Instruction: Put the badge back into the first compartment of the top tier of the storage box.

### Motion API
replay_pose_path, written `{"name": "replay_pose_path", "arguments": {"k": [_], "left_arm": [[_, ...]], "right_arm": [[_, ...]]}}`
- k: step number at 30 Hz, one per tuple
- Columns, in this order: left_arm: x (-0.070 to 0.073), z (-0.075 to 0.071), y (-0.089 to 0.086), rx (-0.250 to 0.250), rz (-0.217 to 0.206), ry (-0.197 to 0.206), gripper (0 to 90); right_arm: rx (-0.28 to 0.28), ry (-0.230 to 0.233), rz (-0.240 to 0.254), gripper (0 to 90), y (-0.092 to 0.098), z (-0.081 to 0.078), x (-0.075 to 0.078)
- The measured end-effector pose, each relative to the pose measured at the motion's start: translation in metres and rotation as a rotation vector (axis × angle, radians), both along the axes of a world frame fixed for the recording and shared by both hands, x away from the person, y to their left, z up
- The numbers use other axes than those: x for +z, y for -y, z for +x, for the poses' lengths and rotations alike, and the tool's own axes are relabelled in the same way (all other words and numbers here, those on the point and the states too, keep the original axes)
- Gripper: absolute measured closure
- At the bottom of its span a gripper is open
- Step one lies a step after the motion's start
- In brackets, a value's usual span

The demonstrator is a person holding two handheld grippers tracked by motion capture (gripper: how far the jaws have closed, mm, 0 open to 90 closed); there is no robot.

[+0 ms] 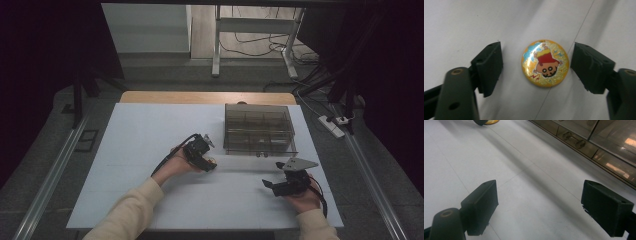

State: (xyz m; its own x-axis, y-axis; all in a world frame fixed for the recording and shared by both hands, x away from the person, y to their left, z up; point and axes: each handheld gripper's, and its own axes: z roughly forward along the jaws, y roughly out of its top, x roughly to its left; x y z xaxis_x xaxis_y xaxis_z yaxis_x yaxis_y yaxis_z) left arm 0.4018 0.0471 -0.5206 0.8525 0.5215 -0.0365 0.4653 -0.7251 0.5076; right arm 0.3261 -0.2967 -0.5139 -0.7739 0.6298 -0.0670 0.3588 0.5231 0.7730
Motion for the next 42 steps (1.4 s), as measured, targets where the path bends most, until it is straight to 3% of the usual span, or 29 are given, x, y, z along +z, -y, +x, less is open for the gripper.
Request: {"name": "replay_pose_path", "arguments": {"k": [11, 24, 42], "left_arm": [[0.003, -0.004, 0.001, -0.041, 0.006, 0.011, 45.8], [0.004, -0.004, 0.0, -0.031, 0.007, 0.014, 46.4], [0.021, -0.003, -0.017, 0.017, -0.074, 0.041, 46.4]], "right_arm": [[-0.001, -0.001, -0.003, 14.0, 0.0, 0.0, 0.0], [-0.001, 0.0, -0.003, 14.0, 0.0, 0.0, 0.0], [-0.002, 0.0, -0.002, 14.0, 0.0, 0.0, 0.0]]}}
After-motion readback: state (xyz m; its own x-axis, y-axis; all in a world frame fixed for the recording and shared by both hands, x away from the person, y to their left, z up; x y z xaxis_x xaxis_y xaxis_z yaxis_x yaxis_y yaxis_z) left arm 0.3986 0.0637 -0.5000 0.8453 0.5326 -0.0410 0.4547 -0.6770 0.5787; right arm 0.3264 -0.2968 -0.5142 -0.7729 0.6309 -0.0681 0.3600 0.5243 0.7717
